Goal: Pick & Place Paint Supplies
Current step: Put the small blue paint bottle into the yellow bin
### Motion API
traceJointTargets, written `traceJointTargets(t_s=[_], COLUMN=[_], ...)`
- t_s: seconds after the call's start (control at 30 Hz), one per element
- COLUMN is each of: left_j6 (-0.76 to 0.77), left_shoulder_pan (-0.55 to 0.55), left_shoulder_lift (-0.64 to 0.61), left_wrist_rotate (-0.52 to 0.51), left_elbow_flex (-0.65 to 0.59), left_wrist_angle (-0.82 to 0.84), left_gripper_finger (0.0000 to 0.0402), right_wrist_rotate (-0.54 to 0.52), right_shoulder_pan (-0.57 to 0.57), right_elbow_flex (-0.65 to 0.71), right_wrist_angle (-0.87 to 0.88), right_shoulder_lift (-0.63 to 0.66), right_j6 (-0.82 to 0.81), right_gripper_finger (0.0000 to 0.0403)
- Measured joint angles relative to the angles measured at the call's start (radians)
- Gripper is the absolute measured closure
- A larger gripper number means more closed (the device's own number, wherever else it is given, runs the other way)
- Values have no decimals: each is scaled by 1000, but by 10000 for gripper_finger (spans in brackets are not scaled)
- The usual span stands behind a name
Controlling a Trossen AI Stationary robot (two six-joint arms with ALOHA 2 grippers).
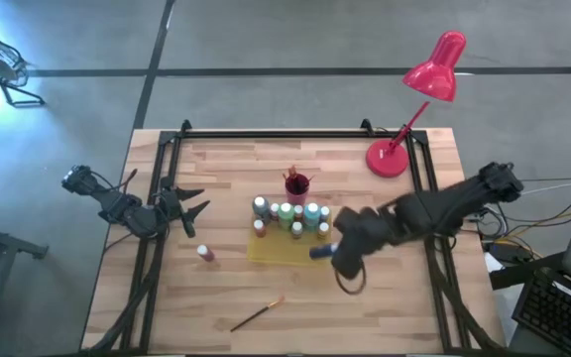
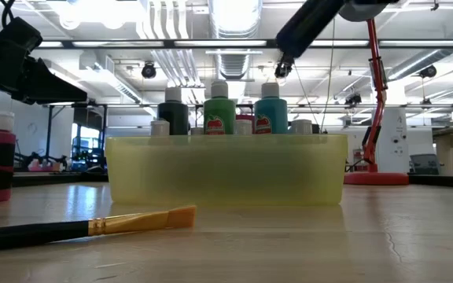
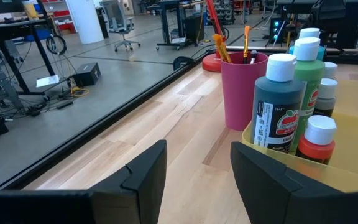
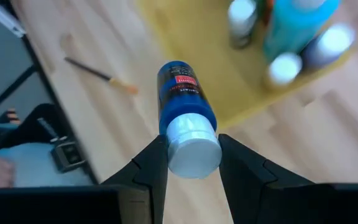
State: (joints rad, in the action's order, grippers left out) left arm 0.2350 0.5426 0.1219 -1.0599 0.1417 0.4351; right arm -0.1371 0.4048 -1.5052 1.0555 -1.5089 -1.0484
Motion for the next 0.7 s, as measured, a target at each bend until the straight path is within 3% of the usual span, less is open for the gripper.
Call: traceJointTargets(t_s=[0.3,0.7], left_j6=[0,0], left_shoulder_pan=[0,0], left_shoulder_lift=[0,0], left_wrist_rotate=[0,0], left_elbow_flex=[0,0], left_wrist_angle=[0,0], left_gripper_finger=[217,217], right_wrist_rotate=[13,74], right_shoulder_pan=[-153,-168], right_elbow_flex=[10,-12], right_wrist_angle=[12,9], right_shoulder_lift=[-50,-237], right_j6=[217,269], right_gripper_finger=[291,291])
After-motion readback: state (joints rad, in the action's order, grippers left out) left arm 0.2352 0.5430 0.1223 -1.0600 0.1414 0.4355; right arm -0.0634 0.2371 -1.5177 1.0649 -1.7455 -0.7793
